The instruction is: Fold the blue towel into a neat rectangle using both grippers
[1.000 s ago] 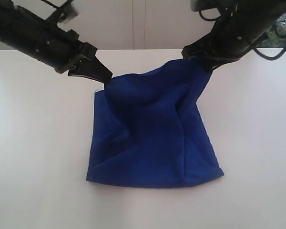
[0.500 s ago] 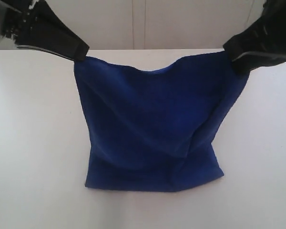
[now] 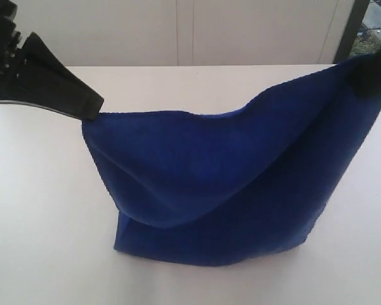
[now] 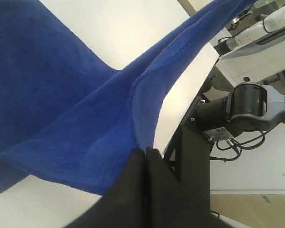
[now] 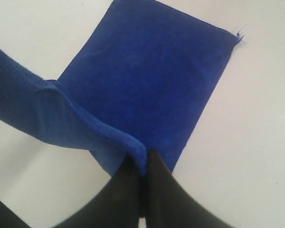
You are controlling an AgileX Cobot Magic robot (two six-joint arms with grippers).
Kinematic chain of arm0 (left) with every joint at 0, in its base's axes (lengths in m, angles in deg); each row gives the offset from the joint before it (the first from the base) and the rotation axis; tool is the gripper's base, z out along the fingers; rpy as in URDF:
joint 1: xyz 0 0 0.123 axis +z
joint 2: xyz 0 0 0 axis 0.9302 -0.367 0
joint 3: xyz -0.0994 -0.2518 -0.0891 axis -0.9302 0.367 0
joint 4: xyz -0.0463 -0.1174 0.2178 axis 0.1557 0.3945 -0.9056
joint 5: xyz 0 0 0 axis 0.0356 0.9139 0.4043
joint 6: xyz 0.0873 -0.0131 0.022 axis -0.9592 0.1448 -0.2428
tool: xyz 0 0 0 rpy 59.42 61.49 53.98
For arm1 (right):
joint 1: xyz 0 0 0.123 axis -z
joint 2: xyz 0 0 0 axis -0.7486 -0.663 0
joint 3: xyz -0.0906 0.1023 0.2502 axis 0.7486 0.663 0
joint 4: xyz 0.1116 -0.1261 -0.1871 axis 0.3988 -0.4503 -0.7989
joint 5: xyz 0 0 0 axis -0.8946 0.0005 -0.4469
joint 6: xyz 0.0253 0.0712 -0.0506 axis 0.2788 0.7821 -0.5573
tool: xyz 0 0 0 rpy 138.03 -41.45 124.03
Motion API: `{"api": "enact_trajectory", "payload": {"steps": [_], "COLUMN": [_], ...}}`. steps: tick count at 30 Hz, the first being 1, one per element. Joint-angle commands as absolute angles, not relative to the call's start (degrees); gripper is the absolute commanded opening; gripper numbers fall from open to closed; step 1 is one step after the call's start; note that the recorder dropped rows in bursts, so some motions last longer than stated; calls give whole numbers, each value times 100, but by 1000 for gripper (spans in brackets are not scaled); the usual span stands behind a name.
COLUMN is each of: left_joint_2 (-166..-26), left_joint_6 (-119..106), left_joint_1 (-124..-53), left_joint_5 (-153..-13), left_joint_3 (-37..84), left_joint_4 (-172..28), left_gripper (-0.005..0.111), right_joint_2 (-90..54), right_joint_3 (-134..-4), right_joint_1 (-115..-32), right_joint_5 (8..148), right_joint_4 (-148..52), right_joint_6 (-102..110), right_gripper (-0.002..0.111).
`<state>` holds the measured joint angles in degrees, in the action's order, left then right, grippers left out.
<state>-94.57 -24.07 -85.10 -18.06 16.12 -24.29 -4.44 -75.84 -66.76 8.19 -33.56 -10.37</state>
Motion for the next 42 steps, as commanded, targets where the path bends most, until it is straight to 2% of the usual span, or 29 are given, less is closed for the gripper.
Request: {"api": "enact_trajectory", "payload": {"steps": [1,13,42], "left_joint_2": [-9296,-9054,-9077], "left_joint_6": [-2393,-2200,-2241], "left_joint_1": [-8516,-8516,-8516], "left_joint_5": [-1557,-1646,-2322], "left_joint_3": [1734,1734,1734], "left_joint_4": [-2258,-2336,-2919], "left_gripper": [0,0,0], "right_joint_2": [-537,-666,-666], "right_joint_3": [-7424,-6997,-6962], "right_joint_1": [-6623,-6623,-6623], "right_joint_5": [826,901,1200], "right_joint_4": [-3335,-3335,-3335], "right_joint_6": [-1212,-1335,-1324], "right_gripper": [0,0,0]}}
